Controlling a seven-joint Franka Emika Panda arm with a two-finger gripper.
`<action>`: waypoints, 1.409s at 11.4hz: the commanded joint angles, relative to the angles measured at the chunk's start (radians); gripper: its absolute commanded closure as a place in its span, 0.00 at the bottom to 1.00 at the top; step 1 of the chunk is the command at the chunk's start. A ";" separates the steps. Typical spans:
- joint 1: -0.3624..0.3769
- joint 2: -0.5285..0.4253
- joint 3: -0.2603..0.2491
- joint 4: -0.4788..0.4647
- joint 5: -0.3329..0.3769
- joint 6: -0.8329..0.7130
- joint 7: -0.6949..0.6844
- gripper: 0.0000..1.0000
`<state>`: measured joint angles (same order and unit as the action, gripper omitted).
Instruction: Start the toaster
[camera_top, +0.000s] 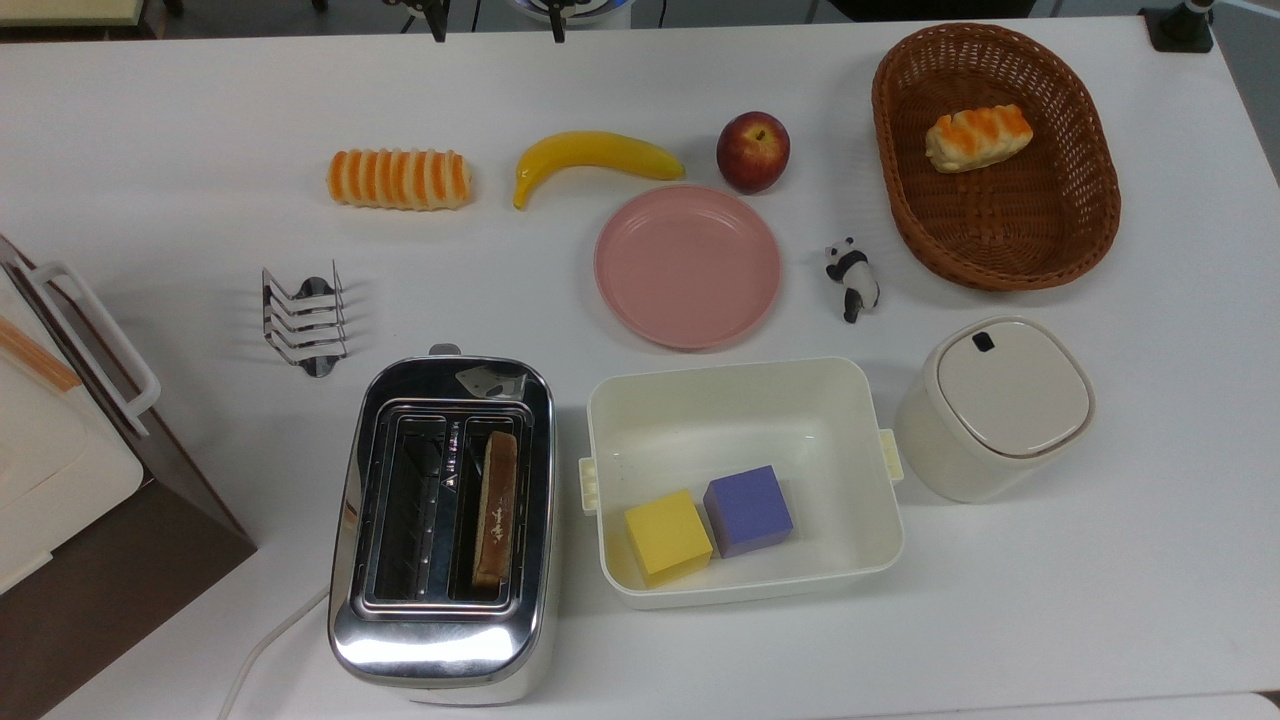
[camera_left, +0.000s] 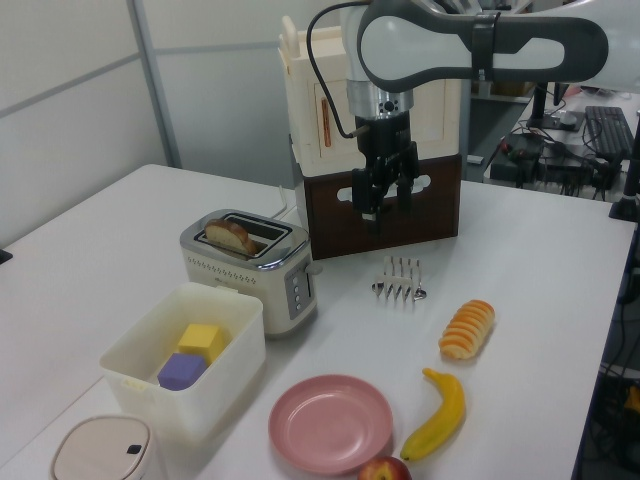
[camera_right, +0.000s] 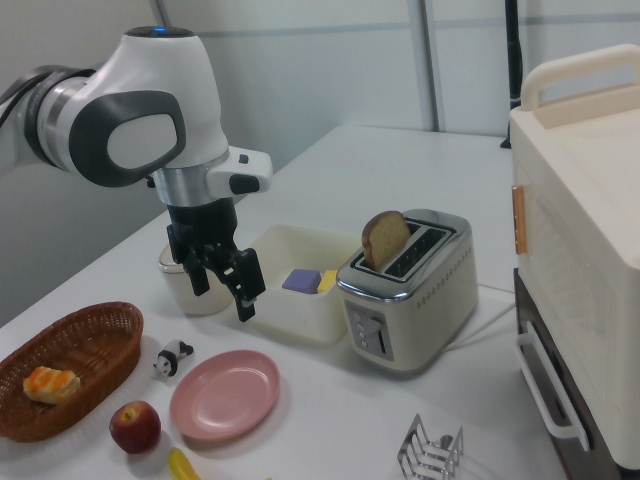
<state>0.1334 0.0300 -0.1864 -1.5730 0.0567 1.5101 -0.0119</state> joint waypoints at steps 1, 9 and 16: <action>0.003 -0.004 0.005 -0.004 -0.018 0.016 -0.016 0.00; 0.005 -0.004 0.007 -0.005 -0.026 0.015 -0.016 0.00; 0.008 0.008 0.008 -0.005 -0.029 0.021 -0.016 0.00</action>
<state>0.1356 0.0371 -0.1829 -1.5729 0.0532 1.5110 -0.0134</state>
